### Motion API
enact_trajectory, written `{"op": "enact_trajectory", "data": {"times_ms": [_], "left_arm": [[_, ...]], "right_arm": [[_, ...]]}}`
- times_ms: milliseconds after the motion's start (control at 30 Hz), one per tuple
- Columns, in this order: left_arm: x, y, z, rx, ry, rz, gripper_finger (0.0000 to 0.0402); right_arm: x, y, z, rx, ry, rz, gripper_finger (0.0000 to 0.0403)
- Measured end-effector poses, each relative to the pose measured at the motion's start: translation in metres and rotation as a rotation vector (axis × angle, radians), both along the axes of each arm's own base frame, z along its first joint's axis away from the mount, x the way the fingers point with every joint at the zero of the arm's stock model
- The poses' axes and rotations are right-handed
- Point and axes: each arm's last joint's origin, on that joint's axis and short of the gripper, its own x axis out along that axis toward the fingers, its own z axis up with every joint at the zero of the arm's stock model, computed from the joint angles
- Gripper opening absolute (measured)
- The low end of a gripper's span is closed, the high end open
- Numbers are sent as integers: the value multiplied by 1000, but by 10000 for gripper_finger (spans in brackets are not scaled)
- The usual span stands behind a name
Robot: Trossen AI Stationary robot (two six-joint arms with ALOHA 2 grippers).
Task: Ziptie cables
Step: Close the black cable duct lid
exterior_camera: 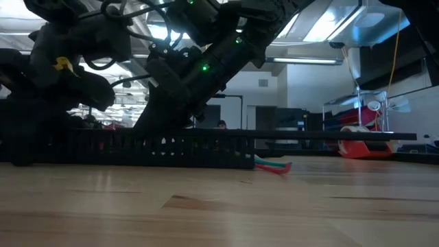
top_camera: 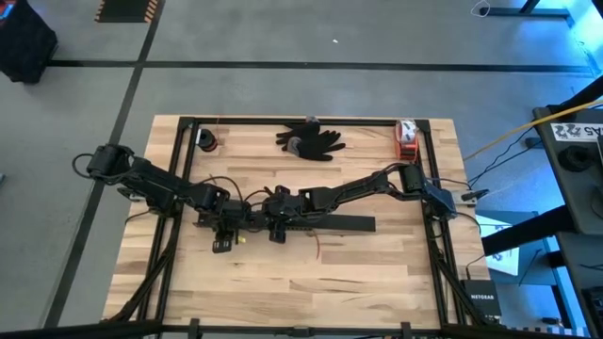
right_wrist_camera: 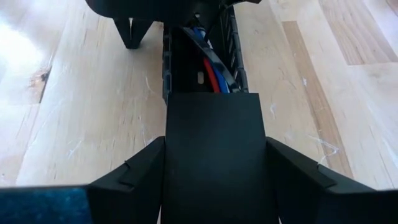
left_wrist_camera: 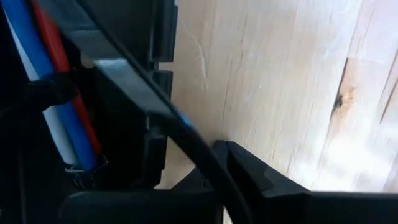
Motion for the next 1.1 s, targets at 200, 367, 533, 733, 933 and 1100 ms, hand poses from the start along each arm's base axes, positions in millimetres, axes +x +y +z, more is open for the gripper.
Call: {"op": "enact_trajectory", "data": {"times_ms": [200, 367, 533, 733, 933, 1100], "left_arm": [[4, 4, 4, -25, -21, 25, 59], [5, 3, 20, -28, 4, 21, 98], [-6, 7, 49, 82, -39, 60, 107], [-23, 14, 70, 131, -76, 122, 107], [-35, 22, 98, 194, -154, 231, 107], [-44, 30, 112, 274, -225, 285, 107]], "right_arm": [[0, 0, 0, -2, 1, -1, 225], [0, 0, 0, -6, 4, -8, 225], [0, 0, 0, -7, 2, -14, 225], [1, 0, 1, -2, -17, -4, 225], [3, 0, 3, 5, -41, 7, 225], [4, 0, 5, 1, -51, 2, 225]]}}
